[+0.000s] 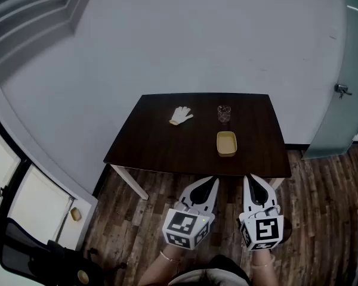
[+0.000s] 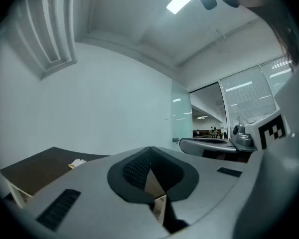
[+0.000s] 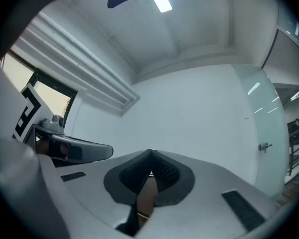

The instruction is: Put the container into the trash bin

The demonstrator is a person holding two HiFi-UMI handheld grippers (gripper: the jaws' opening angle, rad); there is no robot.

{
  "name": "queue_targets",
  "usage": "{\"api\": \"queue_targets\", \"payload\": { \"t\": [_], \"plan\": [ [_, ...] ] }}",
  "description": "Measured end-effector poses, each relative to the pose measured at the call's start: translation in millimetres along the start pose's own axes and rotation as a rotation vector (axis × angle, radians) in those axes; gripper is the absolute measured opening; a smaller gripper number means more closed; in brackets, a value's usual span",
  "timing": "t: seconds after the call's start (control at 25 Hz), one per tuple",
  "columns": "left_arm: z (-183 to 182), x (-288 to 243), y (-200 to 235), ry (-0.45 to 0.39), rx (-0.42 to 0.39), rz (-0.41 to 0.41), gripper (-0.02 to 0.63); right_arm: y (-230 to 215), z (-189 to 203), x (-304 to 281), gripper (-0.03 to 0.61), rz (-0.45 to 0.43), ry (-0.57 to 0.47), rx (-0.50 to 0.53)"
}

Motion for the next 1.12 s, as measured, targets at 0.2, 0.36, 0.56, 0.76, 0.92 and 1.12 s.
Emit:
{"api": "queue_targets", "payload": {
  "t": [0.2,0.36,0.56,0.76,0.92,1.12],
  "plan": [
    [-3.2,25.8,18.1,0.001,0.005,0.011,0.015,25.4,-4.5,2.6,0.006,0.030,-0.017,-0.020],
    [-1.8,30.4,21.9,0.002,0.009,0.022,0.015,28.2,-4.7,4.4,0.006,0.050,-0.030,-0.029],
    [1.4,18.5,18.5,0.003,0.017,0.028,0.015,17.0,-2.5,2.1,0.006,0.049,-0.022,-0.022],
    [5.4,-11.4,8.5,0.004,0.010,0.027,0.015,-4.9,6.3,-7.9,0.006,0.007,-0.002,-0.014],
    [9.3,-36.3,4.0,0.002,0.012,0.011,0.015,-26.5,15.6,-20.3,0.006,-0.025,0.009,-0.028],
    [13.8,-64.0,-1.6,0.005,0.012,-0.024,0.015,-52.1,26.3,-33.1,0.006,-0.052,0.018,-0.041]
  ]
}}
Point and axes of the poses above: the fingertips, and each gripper's own axes: x backward along the fingers, y to its left, z out of its underside, the point moved 8 cm from there along x, backward along the fingers, and after that the axes turned 4 degrees about x, right-handed, at the moved point
